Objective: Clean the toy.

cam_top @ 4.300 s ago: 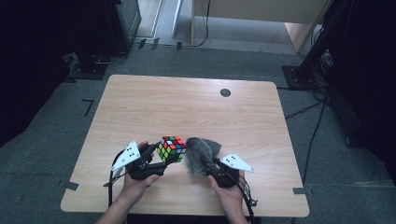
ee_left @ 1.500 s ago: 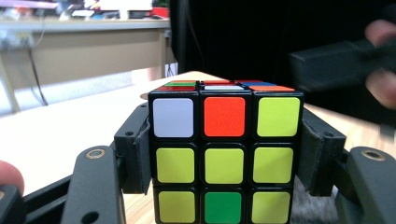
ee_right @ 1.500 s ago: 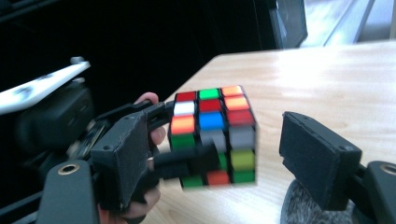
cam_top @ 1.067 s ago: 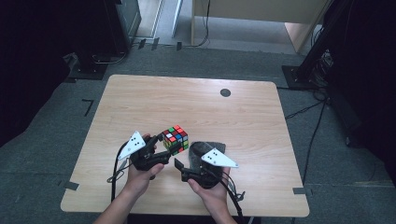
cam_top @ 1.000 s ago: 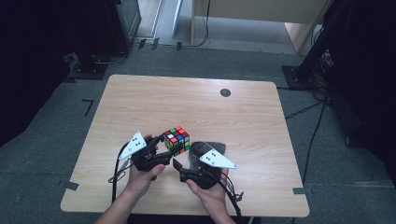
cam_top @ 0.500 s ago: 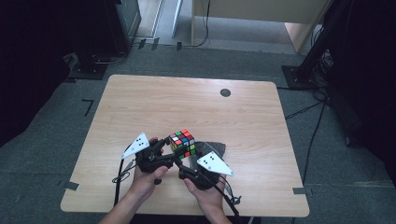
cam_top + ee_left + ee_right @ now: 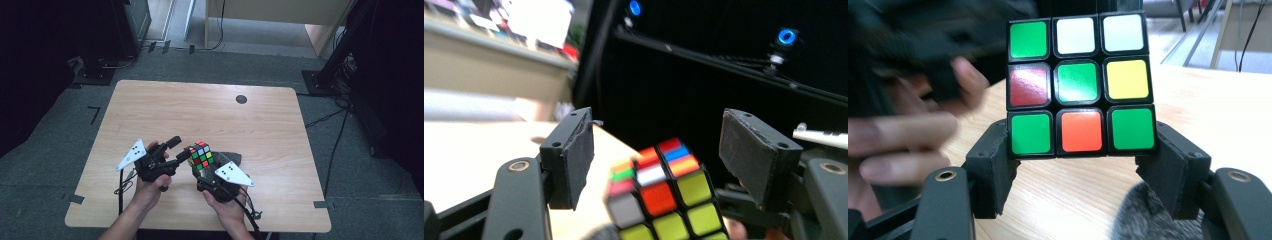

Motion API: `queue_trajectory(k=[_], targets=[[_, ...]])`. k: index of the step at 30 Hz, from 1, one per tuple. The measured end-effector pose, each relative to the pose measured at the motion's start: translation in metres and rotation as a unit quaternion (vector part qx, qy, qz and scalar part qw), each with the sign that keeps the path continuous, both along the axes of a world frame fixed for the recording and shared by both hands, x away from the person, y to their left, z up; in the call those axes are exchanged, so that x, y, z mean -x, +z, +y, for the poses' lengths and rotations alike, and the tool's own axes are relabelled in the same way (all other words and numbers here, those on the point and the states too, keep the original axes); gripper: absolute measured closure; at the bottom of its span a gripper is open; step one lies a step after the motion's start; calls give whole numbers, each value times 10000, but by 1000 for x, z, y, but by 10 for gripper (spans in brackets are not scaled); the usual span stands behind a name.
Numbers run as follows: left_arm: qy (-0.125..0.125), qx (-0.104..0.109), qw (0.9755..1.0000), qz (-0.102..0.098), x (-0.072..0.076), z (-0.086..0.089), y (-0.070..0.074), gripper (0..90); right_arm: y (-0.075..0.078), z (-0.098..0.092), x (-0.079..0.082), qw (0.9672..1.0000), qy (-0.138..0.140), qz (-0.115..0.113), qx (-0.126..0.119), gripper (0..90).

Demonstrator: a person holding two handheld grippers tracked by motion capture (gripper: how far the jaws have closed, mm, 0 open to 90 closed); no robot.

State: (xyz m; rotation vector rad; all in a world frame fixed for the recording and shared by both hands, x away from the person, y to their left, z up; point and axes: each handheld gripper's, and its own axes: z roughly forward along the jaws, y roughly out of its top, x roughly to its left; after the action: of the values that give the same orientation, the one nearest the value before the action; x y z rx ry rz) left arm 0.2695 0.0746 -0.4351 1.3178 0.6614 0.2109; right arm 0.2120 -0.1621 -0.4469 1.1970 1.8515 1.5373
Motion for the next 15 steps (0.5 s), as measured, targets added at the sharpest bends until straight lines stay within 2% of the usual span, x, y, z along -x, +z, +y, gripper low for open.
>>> queue_trajectory(k=[1, 2, 3, 5, 6, 8, 11, 12, 15], targets=[[193, -145, 9994, -233, 0, 3, -1, 300, 0, -3, -2, 10000, 39, 88, 3, 342], [252, -274, 9987, -336, 0, 5, -2, 298, -1, -8, -5, 9999, 28, 135, 24, 343], [313, -543, 9970, -456, -2, 7, -5, 290, -1, -10, -6, 9998, 4, 169, 54, 343], [340, -933, 9939, -483, -4, 9, -10, 279, 1, -17, -9, 9995, 27, 299, 114, 343], [348, -1288, 9902, -424, -6, 10, -14, 268, 3, -21, -11, 9993, 52, 347, 132, 342], [295, -1676, 9848, -360, -7, 10, -18, 231, 6, -27, -14, 9989, 73, 436, 161, 342], [183, -2372, 9699, -525, -5, 4, -25, 181, 8, -33, -16, 9986, 91, 523, 73, 342], [140, -2603, 9633, -648, -2, 0, -28, 171, 8, -35, -17, 9984, 106, 552, 46, 342], [55, -2930, 9525, -831, 2, -9, -34, 145, 9, -37, -17, 9980, 134, 622, -9, 342]])
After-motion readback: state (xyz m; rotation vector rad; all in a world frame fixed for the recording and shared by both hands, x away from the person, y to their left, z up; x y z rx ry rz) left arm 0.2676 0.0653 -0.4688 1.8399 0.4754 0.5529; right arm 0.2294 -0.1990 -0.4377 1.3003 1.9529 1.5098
